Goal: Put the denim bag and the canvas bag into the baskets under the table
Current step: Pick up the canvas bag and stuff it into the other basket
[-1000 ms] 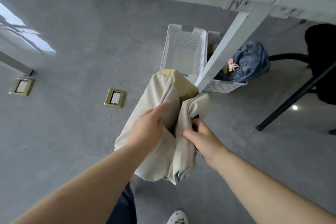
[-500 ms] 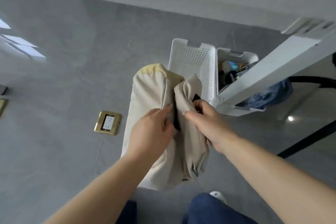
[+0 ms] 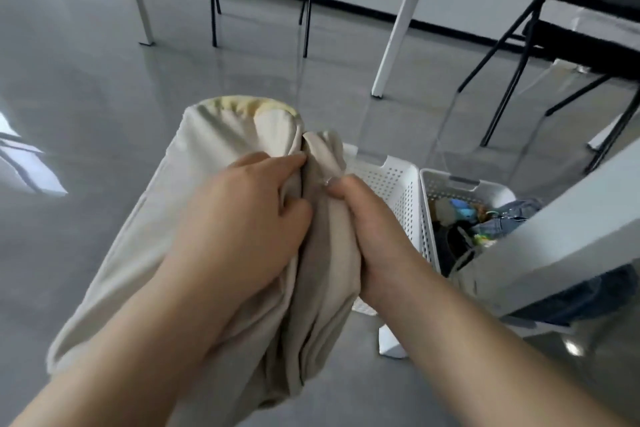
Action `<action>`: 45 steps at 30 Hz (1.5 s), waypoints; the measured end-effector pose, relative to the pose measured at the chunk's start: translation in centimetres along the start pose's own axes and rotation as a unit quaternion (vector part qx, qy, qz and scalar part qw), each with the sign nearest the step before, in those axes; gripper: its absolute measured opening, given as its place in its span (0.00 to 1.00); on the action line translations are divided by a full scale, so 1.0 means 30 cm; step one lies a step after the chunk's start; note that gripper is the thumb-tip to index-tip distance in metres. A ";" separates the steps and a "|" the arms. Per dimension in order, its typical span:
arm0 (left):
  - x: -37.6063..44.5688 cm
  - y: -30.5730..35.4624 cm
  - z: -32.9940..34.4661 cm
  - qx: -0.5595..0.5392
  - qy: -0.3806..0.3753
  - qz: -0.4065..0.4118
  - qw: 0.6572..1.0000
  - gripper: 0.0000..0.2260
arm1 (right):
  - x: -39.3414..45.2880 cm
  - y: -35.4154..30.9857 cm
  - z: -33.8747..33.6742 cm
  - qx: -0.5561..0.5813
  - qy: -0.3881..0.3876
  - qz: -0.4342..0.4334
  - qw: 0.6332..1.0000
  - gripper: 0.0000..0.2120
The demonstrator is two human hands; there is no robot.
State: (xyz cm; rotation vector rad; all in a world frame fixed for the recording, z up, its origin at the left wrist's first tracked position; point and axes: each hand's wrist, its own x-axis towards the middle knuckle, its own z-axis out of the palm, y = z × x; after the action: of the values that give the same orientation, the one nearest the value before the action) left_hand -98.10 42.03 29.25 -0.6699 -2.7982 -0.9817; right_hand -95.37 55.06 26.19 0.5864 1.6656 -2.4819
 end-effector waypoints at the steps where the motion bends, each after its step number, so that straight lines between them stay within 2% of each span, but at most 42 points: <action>1: 0.013 0.012 -0.004 0.002 0.008 0.001 1.000 0.25 | 0.008 -0.014 -0.002 0.023 -0.010 0.004 1.000 0.24; 4: 0.065 0.019 -0.014 -0.011 0.037 0.019 0.999 0.24 | 0.043 -0.050 0.000 0.068 -0.041 0.006 0.997 0.16; 7: 0.103 0.012 -0.028 0.033 0.037 0.032 0.998 0.24 | 0.080 -0.060 0.027 0.088 -0.049 -0.010 0.995 0.13; 12: 0.129 -0.006 -0.065 0.058 0.048 0.038 0.996 0.20 | 0.117 -0.071 0.100 0.140 -0.061 -0.025 0.988 0.13; 16: 0.152 -0.011 -0.111 0.032 0.078 0.031 0.996 0.23 | 0.132 -0.121 0.154 0.162 -0.065 -0.056 0.983 0.14; 21: 0.209 0.036 -0.089 0.008 0.099 0.049 0.994 0.24 | 0.140 -0.221 0.133 0.175 -0.026 -0.123 0.977 0.16; 24: 0.247 0.104 -0.069 -0.052 0.111 0.078 0.989 0.24 | 0.108 -0.300 0.091 0.164 0.000 -0.165 0.973 0.17; 28: 0.306 0.184 -0.012 -0.134 0.106 0.120 0.978 0.23 | 0.072 -0.391 0.007 0.125 0.048 -0.221 0.966 0.13; 30: 0.324 0.210 0.044 -0.172 0.084 0.135 0.972 0.23 | 0.066 -0.416 -0.051 0.097 0.102 -0.243 0.960 0.11; 33: 0.329 0.210 0.140 -0.208 0.020 0.124 0.970 0.24 | 0.069 -0.435 -0.127 0.048 0.170 -0.266 0.948 0.14; 36: 0.329 0.194 0.233 -0.186 -0.019 0.120 0.975 0.23 | 0.083 -0.428 -0.172 -0.018 0.214 -0.274 0.937 0.14; 38: 0.345 0.169 0.288 -0.203 -0.038 0.075 0.975 0.21 | 0.098 -0.412 -0.188 -0.056 0.236 -0.281 0.929 0.10; 41: 0.354 0.083 0.360 -0.268 -0.084 -0.050 0.958 0.24 | 0.130 -0.381 -0.218 -0.113 0.273 -0.290 0.910 0.06; 45: 0.290 -0.085 0.473 -0.189 -0.179 -0.102 0.960 0.21 | 0.175 -0.336 -0.279 -0.159 0.328 -0.267 0.892 0.10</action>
State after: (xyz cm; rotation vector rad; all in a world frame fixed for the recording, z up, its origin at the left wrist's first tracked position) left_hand -106.35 52.23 18.67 -0.6645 -3.0638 -1.6113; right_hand -100.93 67.36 30.31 1.1459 2.7436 -2.3653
